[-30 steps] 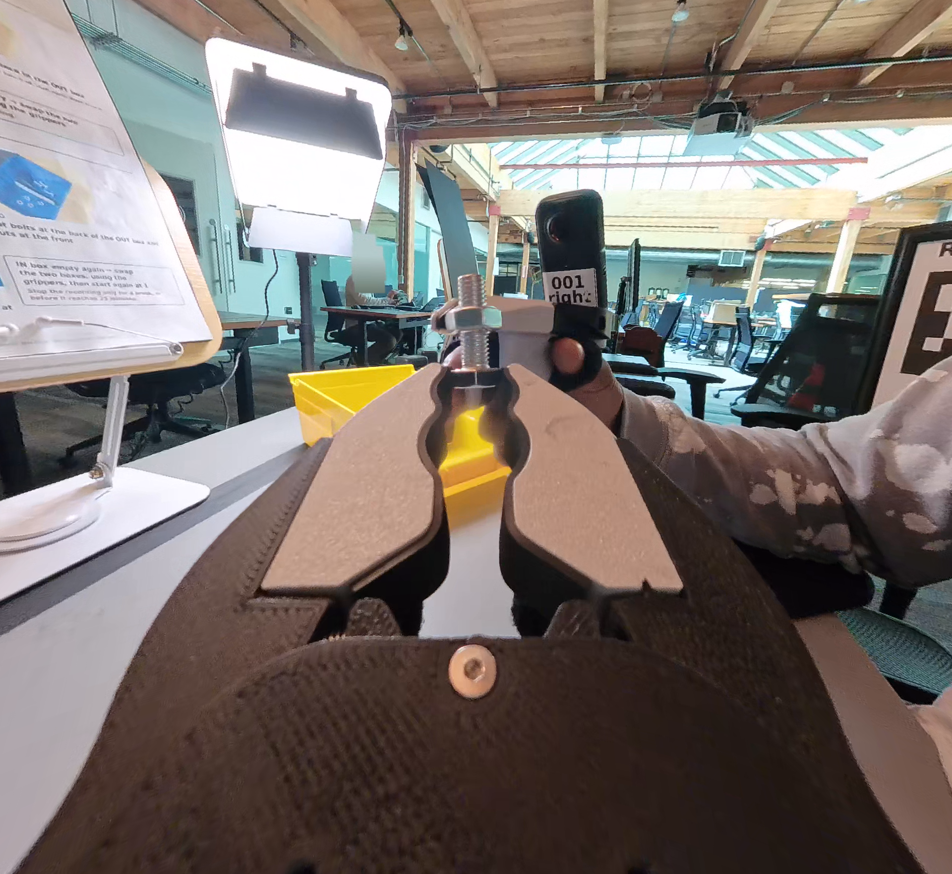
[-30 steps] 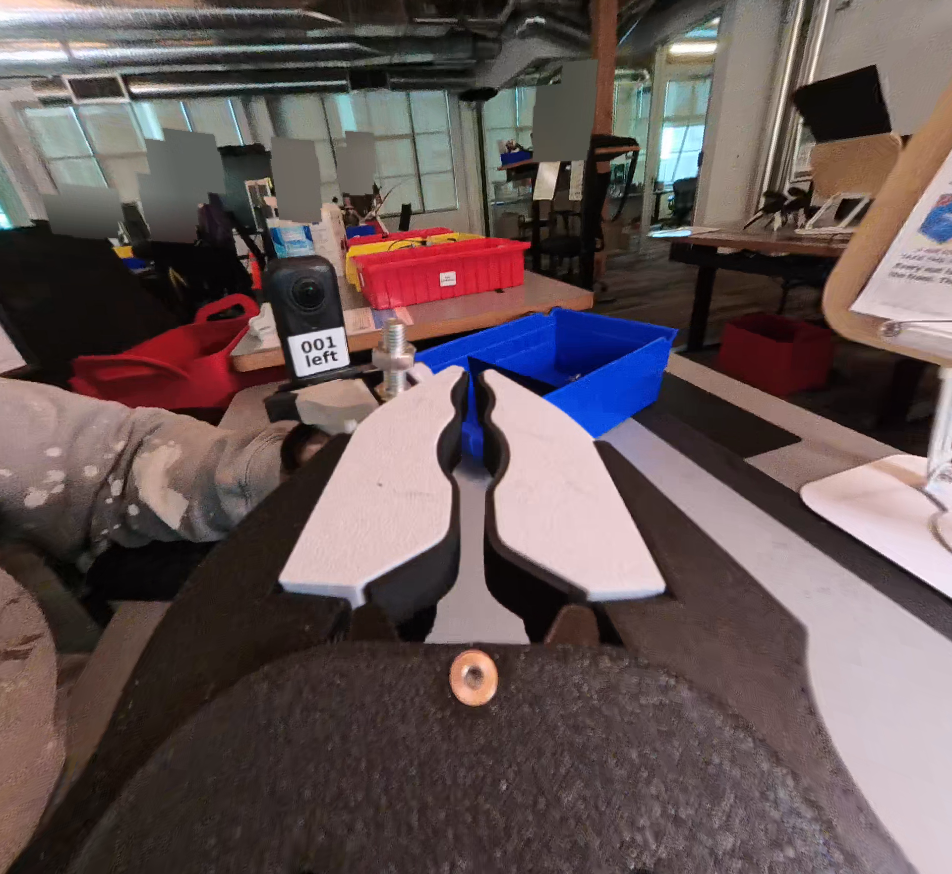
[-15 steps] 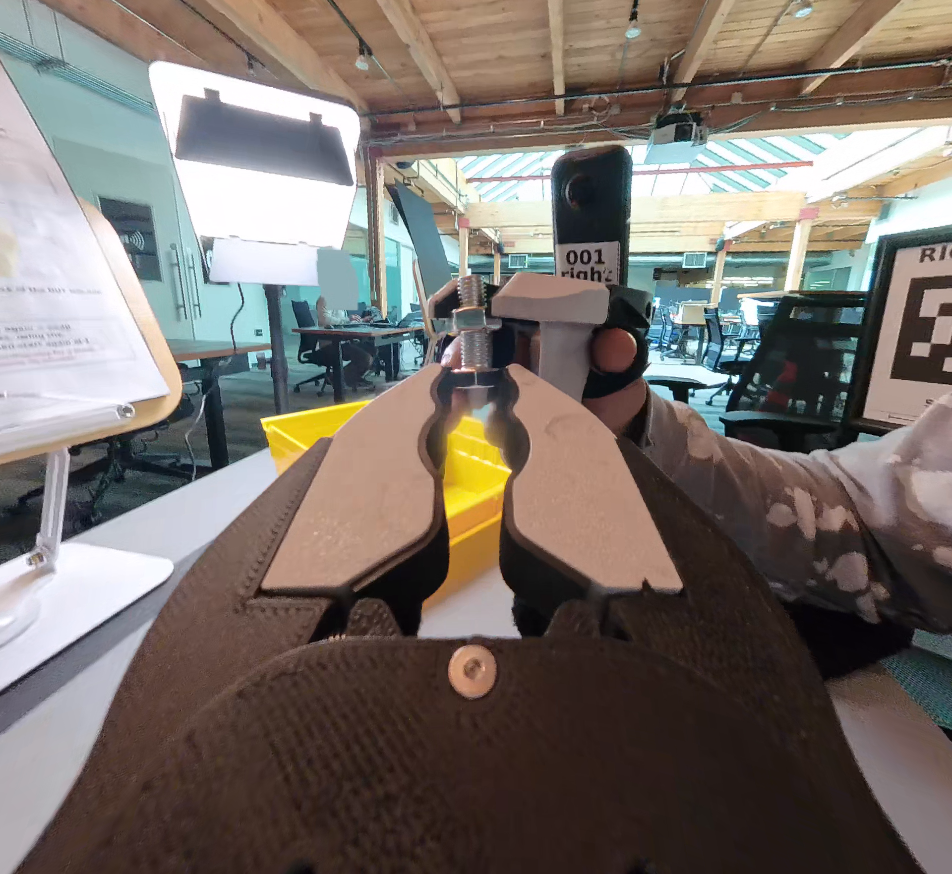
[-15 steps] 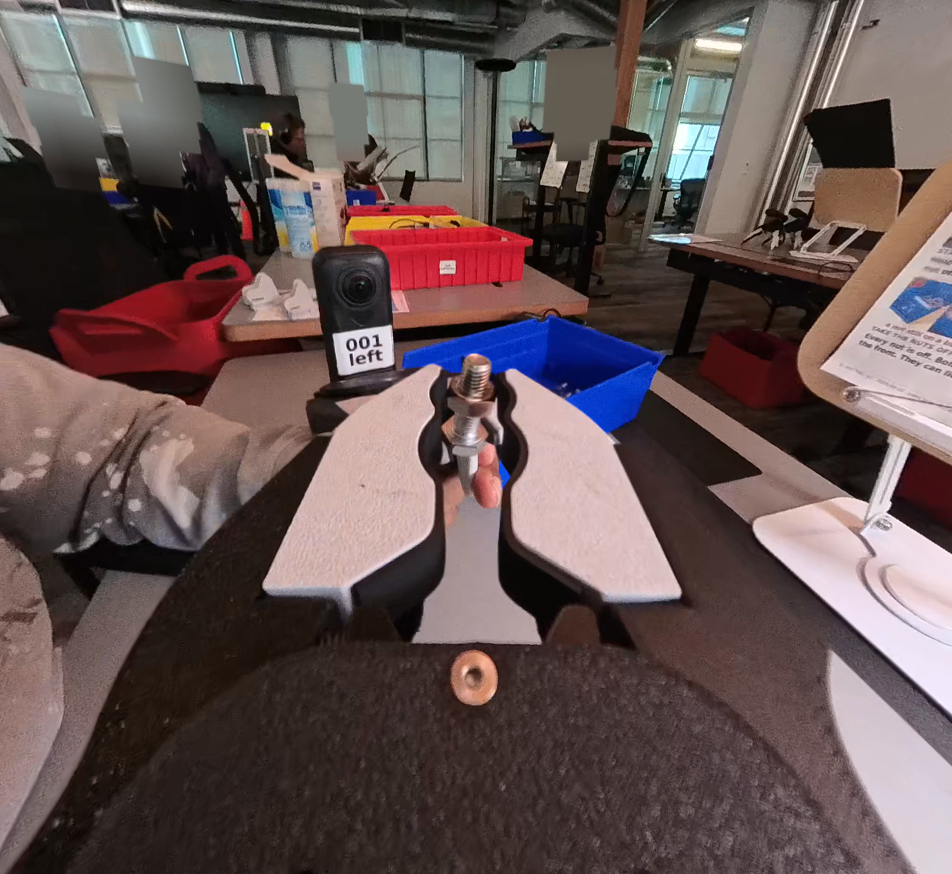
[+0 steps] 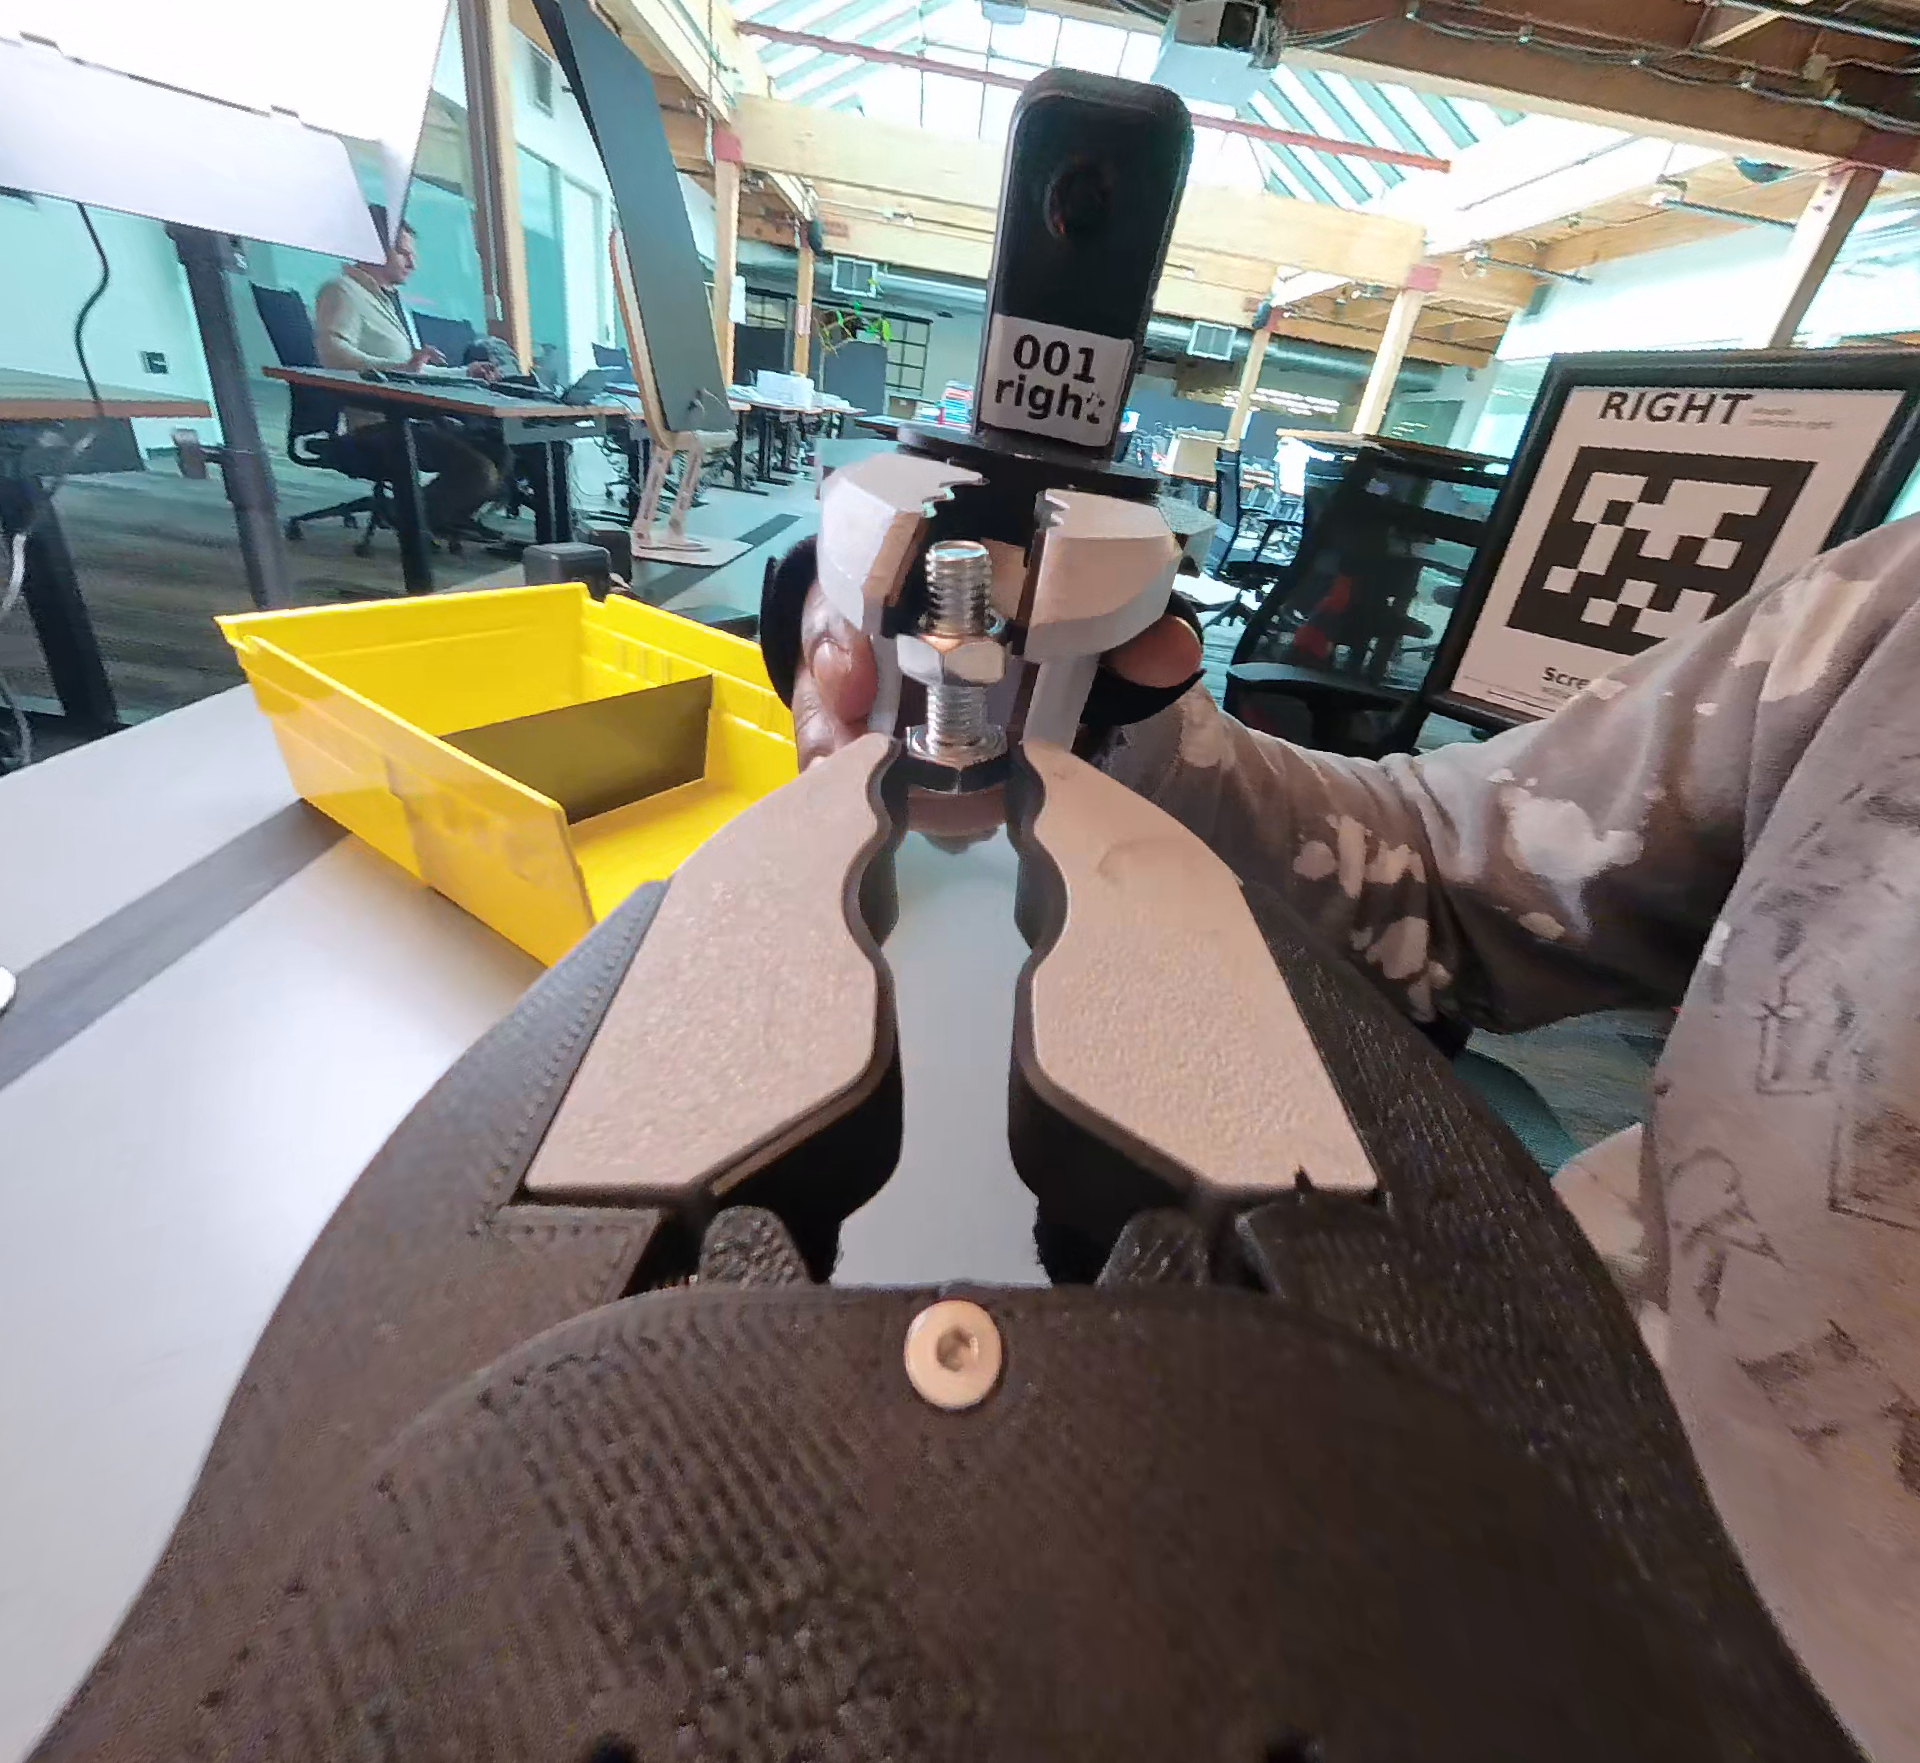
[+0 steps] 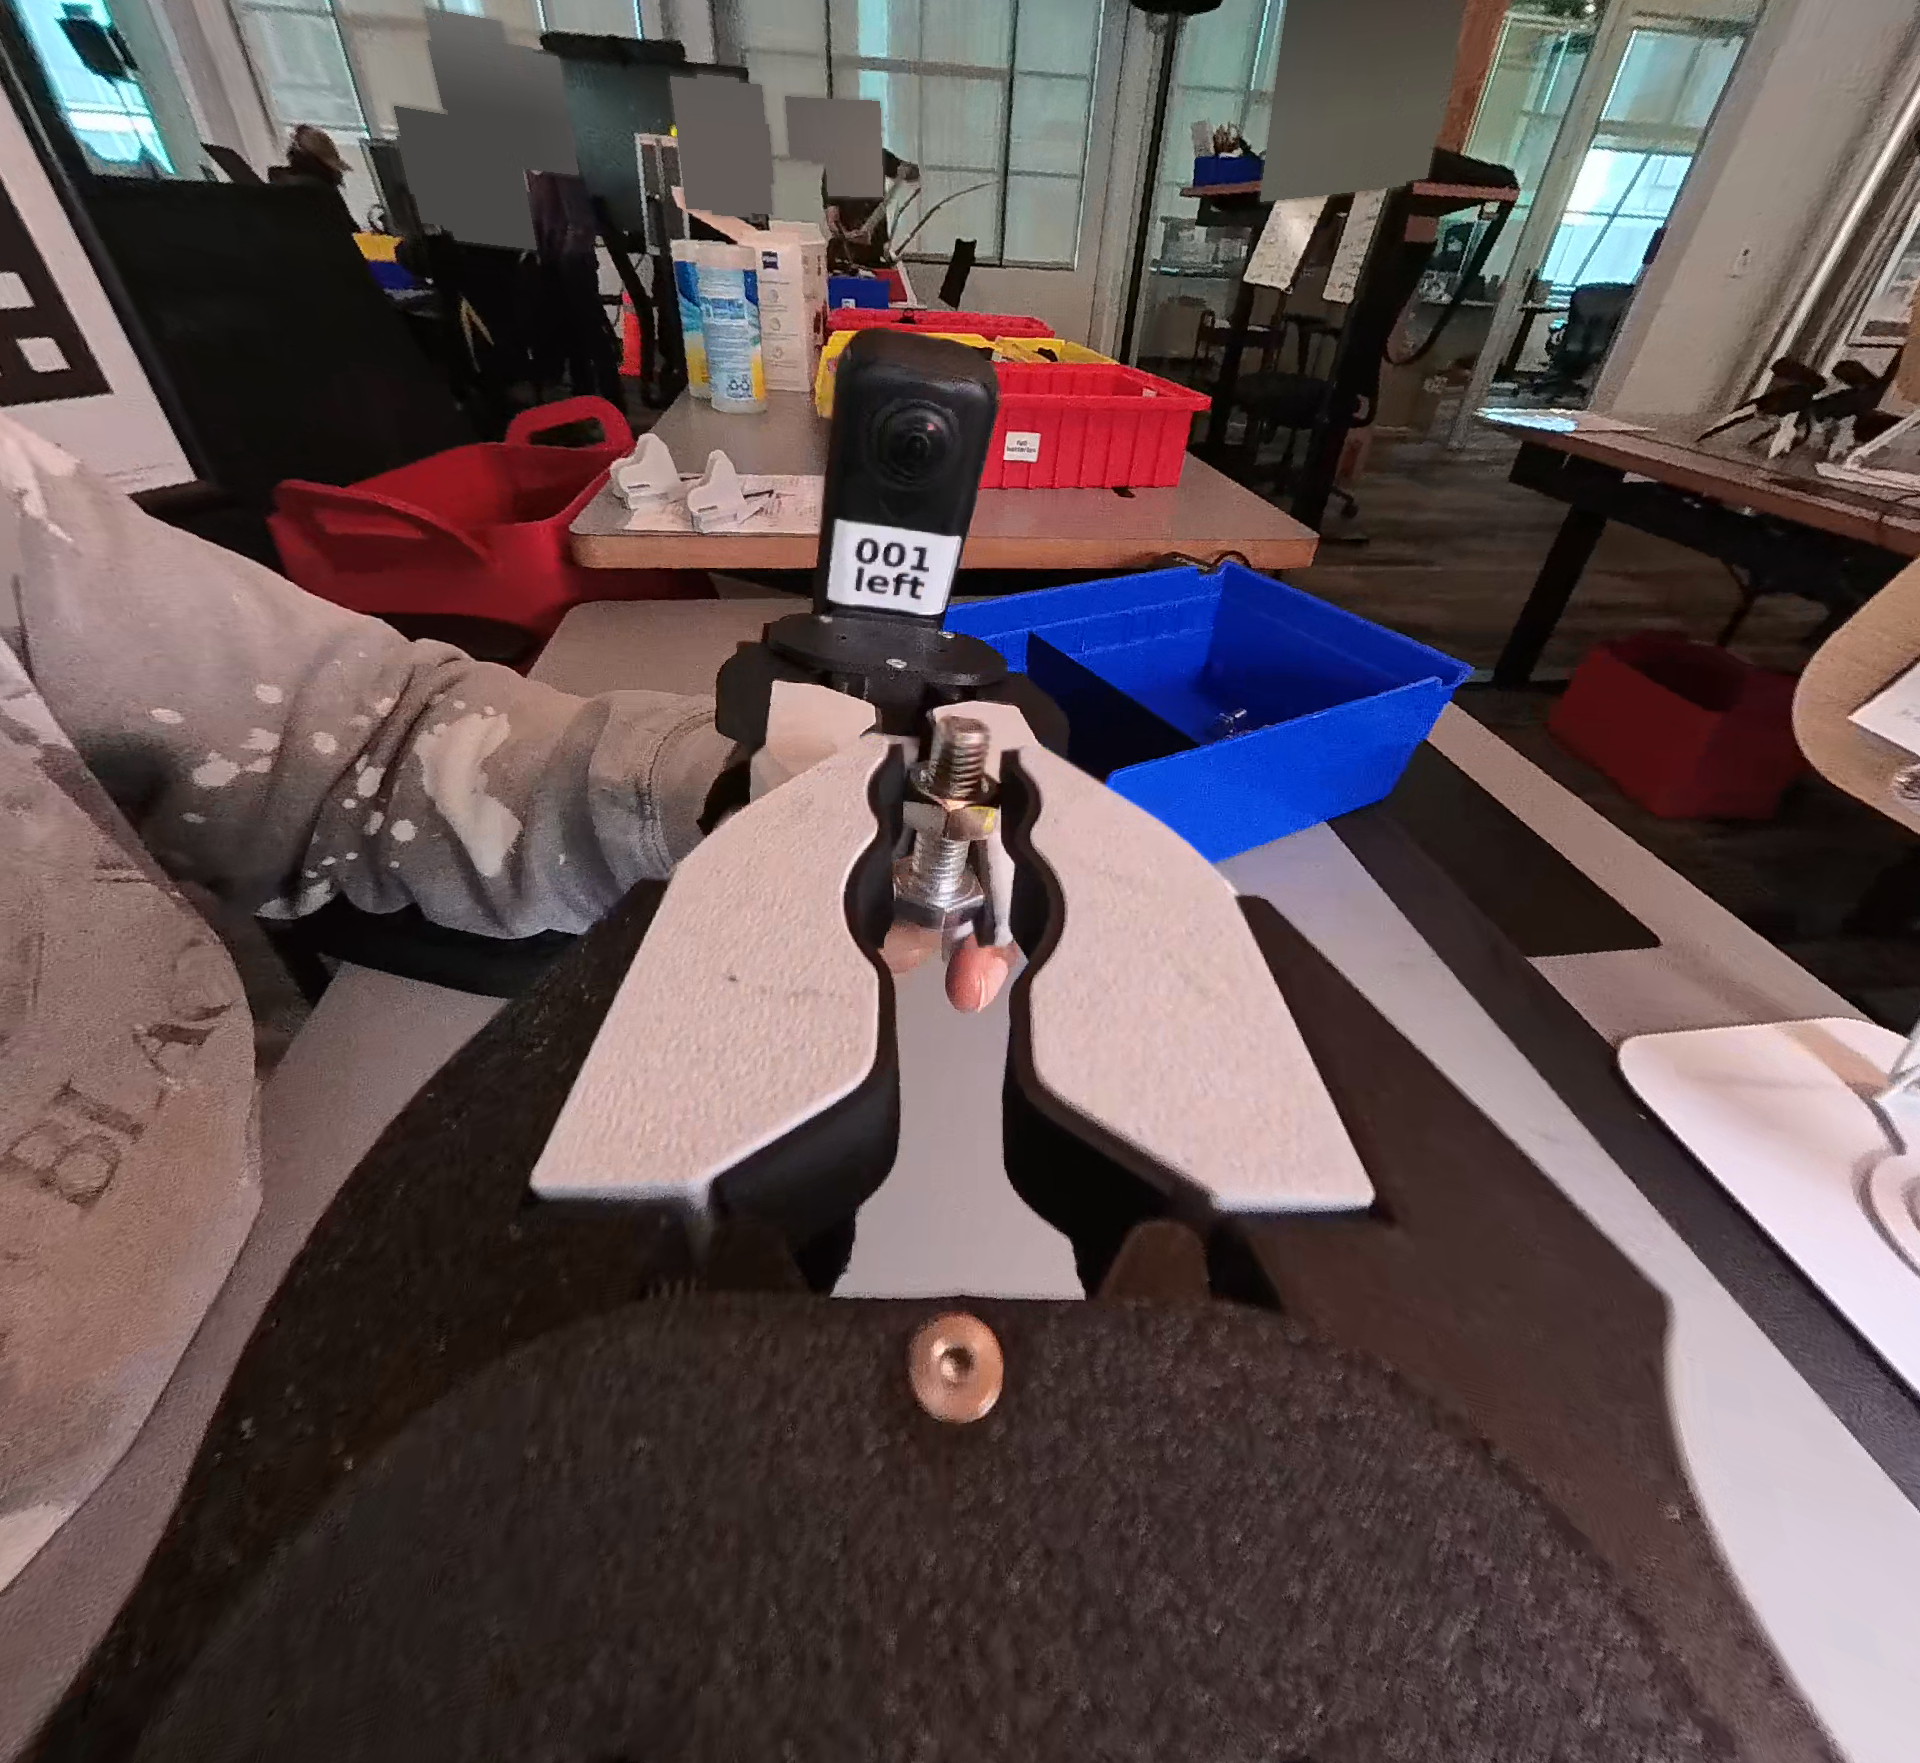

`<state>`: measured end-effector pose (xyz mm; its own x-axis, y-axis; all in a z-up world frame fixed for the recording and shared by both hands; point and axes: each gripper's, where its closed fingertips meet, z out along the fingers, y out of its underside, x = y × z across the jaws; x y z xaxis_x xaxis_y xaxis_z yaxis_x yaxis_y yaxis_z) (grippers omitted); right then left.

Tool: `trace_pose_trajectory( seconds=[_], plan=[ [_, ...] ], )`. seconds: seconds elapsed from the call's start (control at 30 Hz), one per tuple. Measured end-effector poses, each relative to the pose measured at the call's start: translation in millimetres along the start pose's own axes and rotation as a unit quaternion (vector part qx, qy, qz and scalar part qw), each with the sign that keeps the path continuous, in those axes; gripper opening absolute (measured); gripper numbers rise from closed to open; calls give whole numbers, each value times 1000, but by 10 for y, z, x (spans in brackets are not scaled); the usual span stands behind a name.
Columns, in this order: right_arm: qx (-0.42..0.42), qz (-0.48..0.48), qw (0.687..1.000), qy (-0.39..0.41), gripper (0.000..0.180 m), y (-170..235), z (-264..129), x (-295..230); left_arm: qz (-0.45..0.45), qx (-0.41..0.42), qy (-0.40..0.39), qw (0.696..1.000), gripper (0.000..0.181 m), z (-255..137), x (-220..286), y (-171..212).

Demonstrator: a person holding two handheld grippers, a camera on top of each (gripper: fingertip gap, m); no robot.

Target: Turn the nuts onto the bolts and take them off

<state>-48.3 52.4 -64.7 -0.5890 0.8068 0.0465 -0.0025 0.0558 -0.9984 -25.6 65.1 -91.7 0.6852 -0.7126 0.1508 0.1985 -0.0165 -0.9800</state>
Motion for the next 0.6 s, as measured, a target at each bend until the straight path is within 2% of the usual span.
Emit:
trace_pose_trajectory(
  seconds=[0.33,0.6],
  plan=[
    [27,32,996,-77,17,-1,-98,-141,-23,-5,54,998,19,37,157,42],
    [28,31,995,-89,17,29,-97,-169,-46,0,70,996,19,41,182,51]
  ],
)
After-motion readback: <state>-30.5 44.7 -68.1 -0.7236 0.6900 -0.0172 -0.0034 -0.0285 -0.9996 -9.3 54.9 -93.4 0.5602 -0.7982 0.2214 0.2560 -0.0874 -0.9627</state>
